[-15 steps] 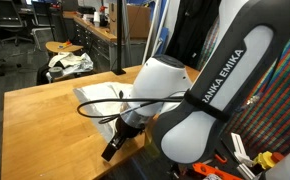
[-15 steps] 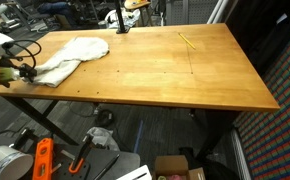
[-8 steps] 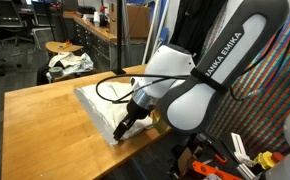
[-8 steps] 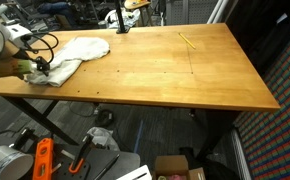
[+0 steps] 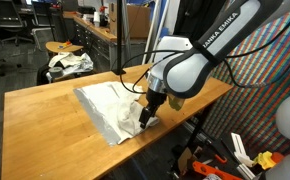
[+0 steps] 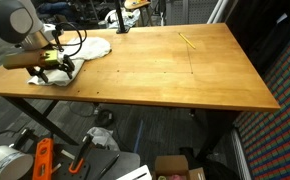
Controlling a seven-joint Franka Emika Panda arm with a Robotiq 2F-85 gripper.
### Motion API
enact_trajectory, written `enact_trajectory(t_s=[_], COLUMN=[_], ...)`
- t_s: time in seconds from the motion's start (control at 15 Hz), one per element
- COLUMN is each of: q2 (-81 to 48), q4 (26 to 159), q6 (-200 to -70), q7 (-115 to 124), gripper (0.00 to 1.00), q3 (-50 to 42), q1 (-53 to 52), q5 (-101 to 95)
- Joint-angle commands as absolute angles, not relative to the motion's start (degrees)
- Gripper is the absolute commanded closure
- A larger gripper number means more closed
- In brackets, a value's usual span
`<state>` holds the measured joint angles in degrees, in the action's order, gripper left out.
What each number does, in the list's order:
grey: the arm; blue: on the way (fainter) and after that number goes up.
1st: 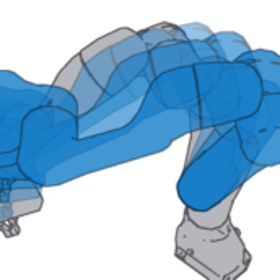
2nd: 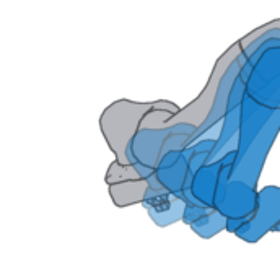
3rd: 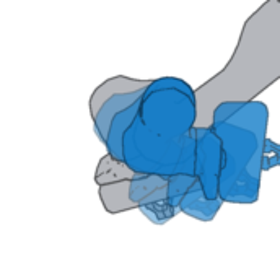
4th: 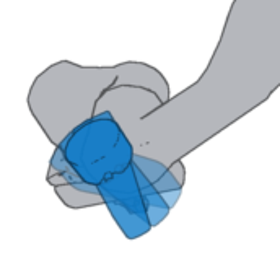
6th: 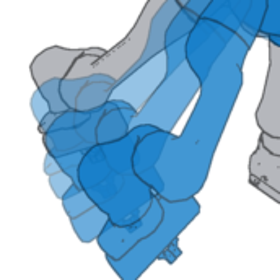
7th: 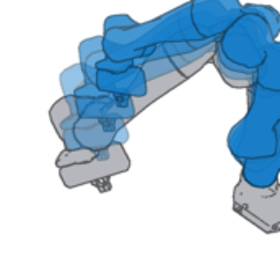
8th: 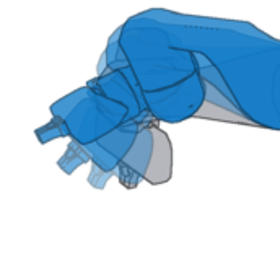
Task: Fold the white towel in half
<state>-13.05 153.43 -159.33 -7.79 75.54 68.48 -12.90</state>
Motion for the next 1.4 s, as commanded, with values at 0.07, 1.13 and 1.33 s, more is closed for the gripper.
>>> enact_trajectory(t_s=[0.07, 1.13, 1.33], q2=[-13.3, -15.2, -15.0], q4=[151.0, 150.7, 150.3], q6=[-151.5, -156.8, -156.4], q7=[-13.5, 0.8, 2.8], gripper=[0.00, 0.00, 0.00], q3=[82.7, 112.1, 114.4], q1=[78.3, 108.3, 109.6], q5=[-12.1, -14.5, -14.7])
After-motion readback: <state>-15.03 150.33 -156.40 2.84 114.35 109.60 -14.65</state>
